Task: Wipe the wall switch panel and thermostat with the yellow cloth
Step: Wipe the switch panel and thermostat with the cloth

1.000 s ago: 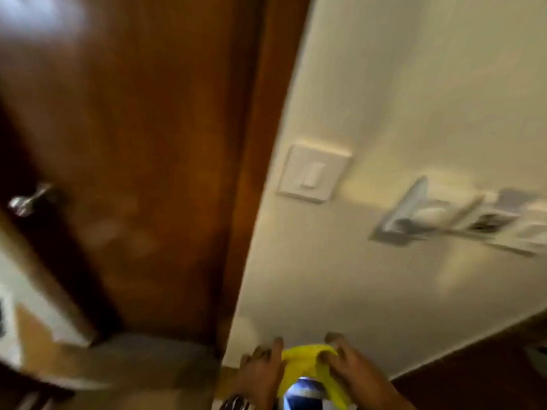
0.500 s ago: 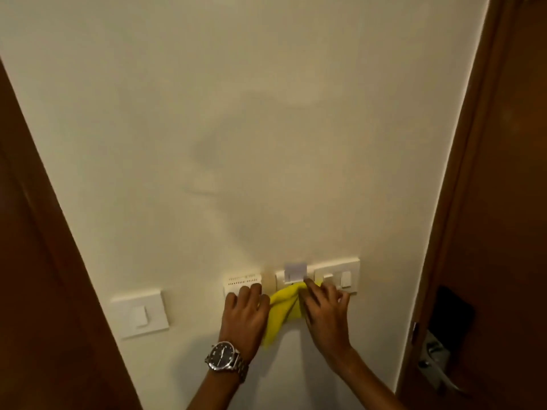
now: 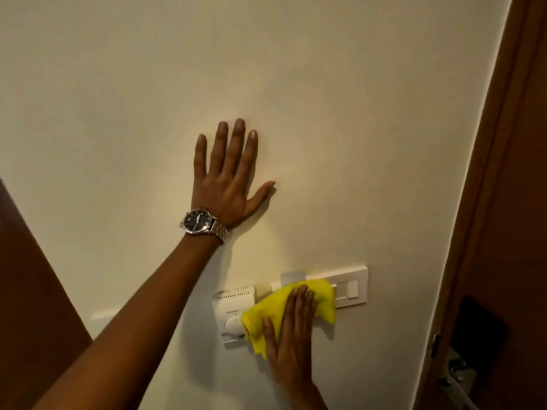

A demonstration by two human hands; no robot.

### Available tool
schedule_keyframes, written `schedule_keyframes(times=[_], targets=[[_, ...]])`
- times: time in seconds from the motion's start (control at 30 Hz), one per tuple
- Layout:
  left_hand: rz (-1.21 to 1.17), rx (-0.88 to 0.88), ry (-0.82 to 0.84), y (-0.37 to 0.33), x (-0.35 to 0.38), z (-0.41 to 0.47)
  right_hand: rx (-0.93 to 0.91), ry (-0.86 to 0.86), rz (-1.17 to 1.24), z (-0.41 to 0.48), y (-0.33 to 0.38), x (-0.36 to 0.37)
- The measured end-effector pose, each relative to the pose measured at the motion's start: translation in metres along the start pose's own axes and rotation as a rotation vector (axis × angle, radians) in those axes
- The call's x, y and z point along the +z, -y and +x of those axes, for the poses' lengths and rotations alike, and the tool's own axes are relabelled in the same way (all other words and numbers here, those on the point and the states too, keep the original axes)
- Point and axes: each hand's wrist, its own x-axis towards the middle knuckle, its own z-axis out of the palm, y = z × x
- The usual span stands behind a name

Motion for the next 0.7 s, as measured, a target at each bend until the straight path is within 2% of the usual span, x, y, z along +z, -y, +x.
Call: schedule_keyframes(times=[0.17, 0.23, 0.43, 0.6, 0.7], targets=[[0.028, 0.001, -0.061, 0.004, 0.006, -0.002, -0.362, 0.022, -0.226, -0.026, -0.077, 0.004], [0.044, 0.009, -0.071, 0.002, 0.004, -0.003, -0.455, 0.034, -0.287, -0.024, -0.093, -0.001], [0.069, 0.001, -0.09, 0.002, 0.008, -0.002, -0.497, -0.028, -0.258, 0.008, -0.089, 0.005], [0.068, -0.01, -0.081, 0.0, 0.003, -0.002, -0.595, -0.021, -0.321, -0.002, -0.113, -0.012], [0.061, -0.002, -0.092, 0.0, 0.005, -0.003, -0.524, -0.049, -0.301, 0.015, -0.106, -0.011]])
